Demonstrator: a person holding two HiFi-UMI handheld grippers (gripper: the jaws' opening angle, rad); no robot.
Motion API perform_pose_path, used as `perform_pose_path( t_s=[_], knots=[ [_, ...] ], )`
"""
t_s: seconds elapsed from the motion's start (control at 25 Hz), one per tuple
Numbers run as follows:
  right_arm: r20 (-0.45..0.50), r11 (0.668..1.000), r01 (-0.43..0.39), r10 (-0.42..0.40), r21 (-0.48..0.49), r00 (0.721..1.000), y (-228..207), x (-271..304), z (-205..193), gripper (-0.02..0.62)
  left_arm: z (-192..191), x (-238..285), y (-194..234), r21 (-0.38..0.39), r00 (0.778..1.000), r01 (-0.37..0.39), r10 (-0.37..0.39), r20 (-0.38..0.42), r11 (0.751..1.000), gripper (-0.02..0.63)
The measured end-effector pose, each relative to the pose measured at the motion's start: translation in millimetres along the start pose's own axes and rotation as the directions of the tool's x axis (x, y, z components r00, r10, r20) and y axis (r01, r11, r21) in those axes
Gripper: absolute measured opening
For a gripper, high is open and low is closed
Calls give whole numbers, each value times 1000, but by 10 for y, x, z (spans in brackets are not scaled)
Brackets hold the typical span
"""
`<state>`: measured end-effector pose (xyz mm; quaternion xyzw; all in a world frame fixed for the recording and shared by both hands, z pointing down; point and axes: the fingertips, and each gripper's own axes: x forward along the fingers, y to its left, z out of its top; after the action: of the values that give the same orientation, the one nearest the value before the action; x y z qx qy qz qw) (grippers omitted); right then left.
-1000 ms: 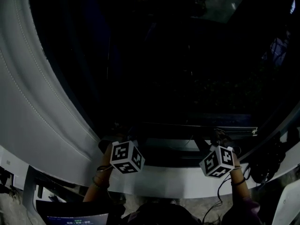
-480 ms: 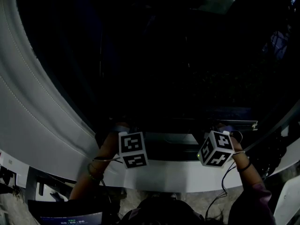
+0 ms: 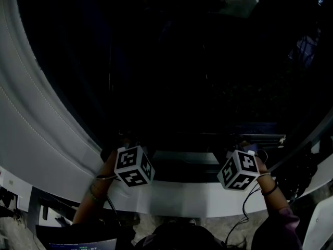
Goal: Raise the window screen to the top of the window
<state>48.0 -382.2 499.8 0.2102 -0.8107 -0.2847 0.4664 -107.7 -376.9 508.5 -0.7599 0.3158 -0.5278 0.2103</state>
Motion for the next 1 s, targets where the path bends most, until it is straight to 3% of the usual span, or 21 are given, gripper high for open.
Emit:
perform_pose_path(
  t_s=[0.2,0.44,0.6,1.0],
  knots=[
    [55,990,139,-137,-33,989,-349,-267,180,25,161,-289,359,-43,986,-131,134,101,991,37],
    [128,972,235,-230,-21,965,-825,-723,462,26,418,-757,836,-79,955,-208,220,199,975,40],
    [172,951,307,-297,-36,939,-1155,-1026,670,26,585,-1078,1197,-109,911,-297,316,265,948,46],
    [234,889,452,-426,-70,874,-1746,-1613,1044,28,898,-1711,1813,-146,829,-418,442,343,897,55]
  ],
)
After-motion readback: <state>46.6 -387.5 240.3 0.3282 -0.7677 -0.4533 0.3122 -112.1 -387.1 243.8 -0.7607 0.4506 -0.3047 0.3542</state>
